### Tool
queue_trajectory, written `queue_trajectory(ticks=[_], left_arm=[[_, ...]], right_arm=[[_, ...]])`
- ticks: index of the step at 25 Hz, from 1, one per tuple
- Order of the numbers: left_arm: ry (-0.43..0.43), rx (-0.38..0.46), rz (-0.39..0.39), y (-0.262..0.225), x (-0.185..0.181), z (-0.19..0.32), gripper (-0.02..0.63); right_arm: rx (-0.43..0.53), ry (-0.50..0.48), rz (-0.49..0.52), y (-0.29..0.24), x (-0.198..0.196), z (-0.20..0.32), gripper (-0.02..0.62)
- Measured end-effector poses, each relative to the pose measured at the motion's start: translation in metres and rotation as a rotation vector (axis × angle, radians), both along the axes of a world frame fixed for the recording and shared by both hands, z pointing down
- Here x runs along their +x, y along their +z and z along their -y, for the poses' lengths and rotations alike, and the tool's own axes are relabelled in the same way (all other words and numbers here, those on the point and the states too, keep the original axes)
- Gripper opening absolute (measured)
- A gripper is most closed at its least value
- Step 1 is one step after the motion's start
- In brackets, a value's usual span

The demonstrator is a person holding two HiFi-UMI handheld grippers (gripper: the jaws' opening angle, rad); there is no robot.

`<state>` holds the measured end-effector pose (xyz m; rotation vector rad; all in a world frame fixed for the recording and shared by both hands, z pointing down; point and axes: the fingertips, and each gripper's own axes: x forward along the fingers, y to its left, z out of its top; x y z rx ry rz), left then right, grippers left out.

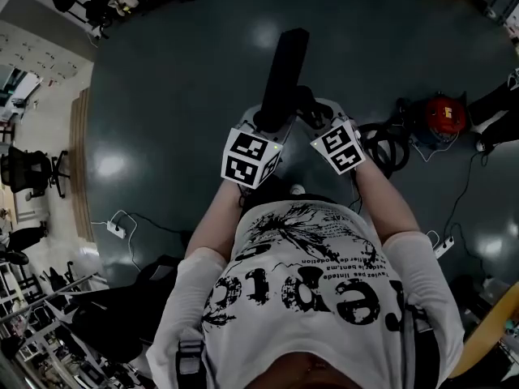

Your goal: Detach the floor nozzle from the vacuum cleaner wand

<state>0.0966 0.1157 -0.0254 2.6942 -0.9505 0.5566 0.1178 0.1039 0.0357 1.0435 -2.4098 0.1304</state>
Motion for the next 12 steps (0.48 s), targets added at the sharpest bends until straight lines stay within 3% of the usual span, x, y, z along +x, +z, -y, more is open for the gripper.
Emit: queue_trajectory(ticks=[3,7,12], left_arm=[[-0.059,0.03,0.03,-0.006,-0.006,0.003,0.114],[-0.189,0.097,-0.085,-0.043,-0.023,0.025,0.112],[-0.179,0.007,-0.095,-0.031,-0.036,0.039,0.114]], right_arm=[[-0.025,-0.015,0.002,0.002,-0.005,0.0,0.183],[-0.106,0.015,-0.042,0.031,0.007,0.0,0.183],[-0.11,0.001,-0.094,0.042,0.013,0.003,0.181]])
